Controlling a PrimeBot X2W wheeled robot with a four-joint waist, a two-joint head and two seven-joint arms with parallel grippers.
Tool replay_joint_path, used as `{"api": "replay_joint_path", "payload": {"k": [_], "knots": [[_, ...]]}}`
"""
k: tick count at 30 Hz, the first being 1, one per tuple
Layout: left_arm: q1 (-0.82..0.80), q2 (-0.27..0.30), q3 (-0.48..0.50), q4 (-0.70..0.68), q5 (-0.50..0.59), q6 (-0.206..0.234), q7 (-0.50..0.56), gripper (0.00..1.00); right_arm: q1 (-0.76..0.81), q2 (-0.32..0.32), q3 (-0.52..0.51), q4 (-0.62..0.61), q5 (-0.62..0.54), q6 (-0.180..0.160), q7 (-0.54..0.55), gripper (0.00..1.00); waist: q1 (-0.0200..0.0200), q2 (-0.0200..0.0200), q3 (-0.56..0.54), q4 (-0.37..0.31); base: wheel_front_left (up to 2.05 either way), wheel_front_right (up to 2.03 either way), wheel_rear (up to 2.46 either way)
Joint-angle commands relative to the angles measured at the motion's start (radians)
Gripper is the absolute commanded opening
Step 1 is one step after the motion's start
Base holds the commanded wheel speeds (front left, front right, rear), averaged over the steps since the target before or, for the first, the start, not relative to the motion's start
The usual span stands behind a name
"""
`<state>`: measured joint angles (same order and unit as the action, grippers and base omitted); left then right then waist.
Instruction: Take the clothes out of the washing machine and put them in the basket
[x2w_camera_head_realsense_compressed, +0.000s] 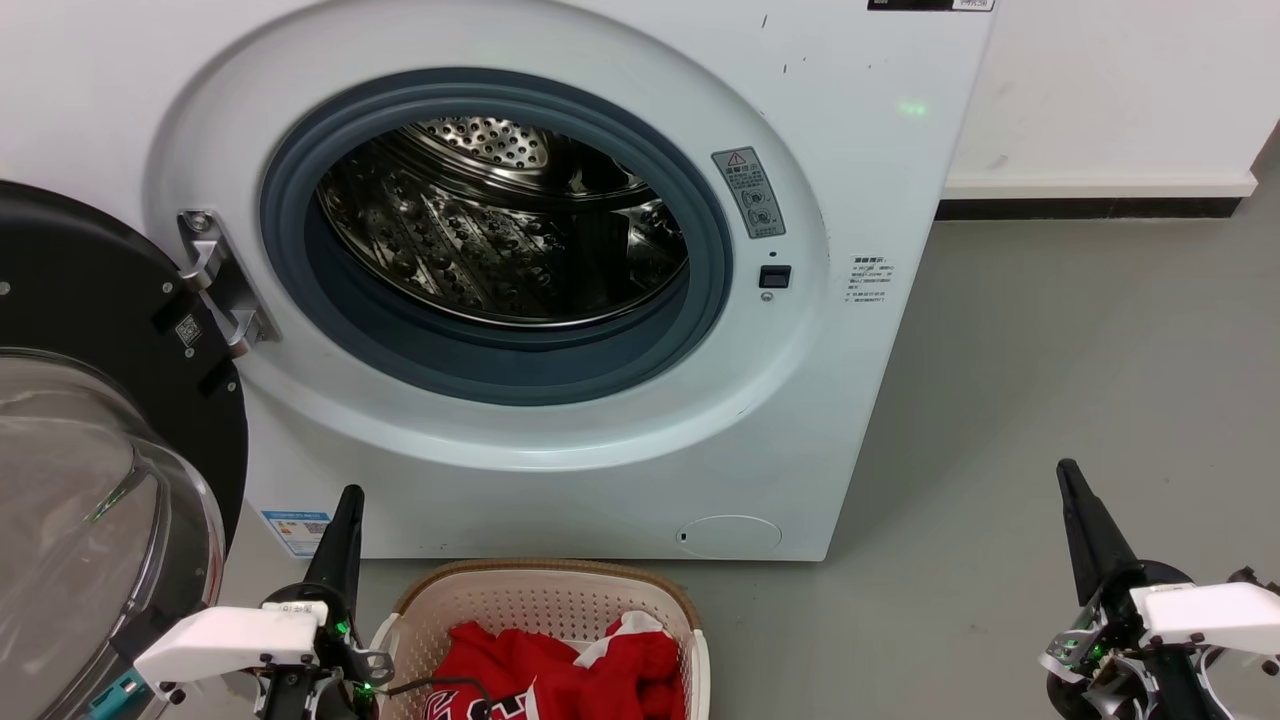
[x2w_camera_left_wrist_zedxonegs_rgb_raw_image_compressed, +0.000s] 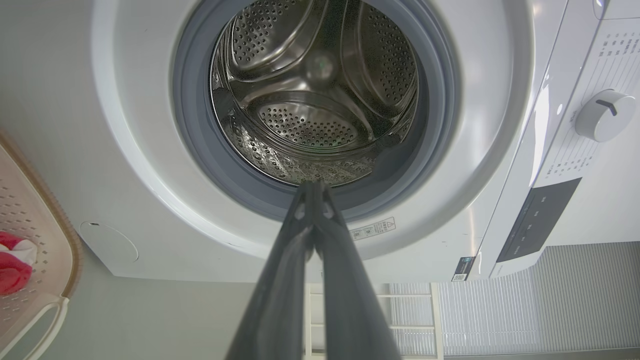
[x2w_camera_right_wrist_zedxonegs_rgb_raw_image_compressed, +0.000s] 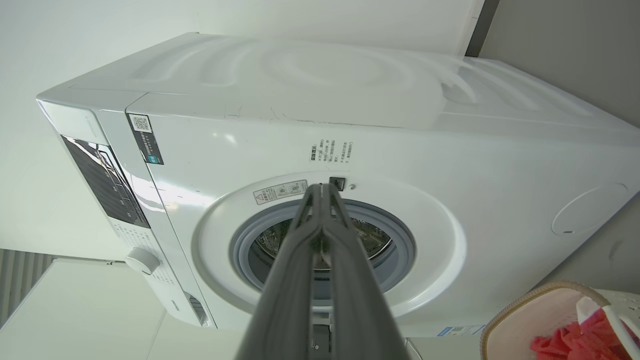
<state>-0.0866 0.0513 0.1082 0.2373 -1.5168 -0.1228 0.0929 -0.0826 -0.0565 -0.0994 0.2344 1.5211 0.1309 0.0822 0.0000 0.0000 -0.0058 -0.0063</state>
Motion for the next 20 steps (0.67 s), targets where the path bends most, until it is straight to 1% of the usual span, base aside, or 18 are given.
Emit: {"api": "replay_joint_path", "payload": {"k": [1, 10, 20], "knots": [[-0.014, -0.001, 0.005, 0.003, -0.021, -0.005, 0.006, 0.0, -0.021, -0.002, -0.003, 0.004, 0.024, 0.0, 0.007, 0.0, 0.0, 0.0, 0.001, 0.001, 0.0, 0.0, 0.0], [-0.028, -0.002, 0.009, 0.01, -0.099, -0.01, 0.025, 0.0, -0.033, -0.001, -0.006, 0.012, 0.104, 0.0, 0.027, 0.0, 0.0, 0.0, 0.009, 0.006, 0.0, 0.0, 0.0], [-0.027, -0.002, 0.008, 0.01, -0.097, -0.011, 0.024, 0.0, -0.032, 0.0, -0.008, 0.012, 0.098, 0.0, 0.029, 0.0, 0.0, 0.0, 0.009, 0.006, 0.0, 0.0, 0.0]]}}
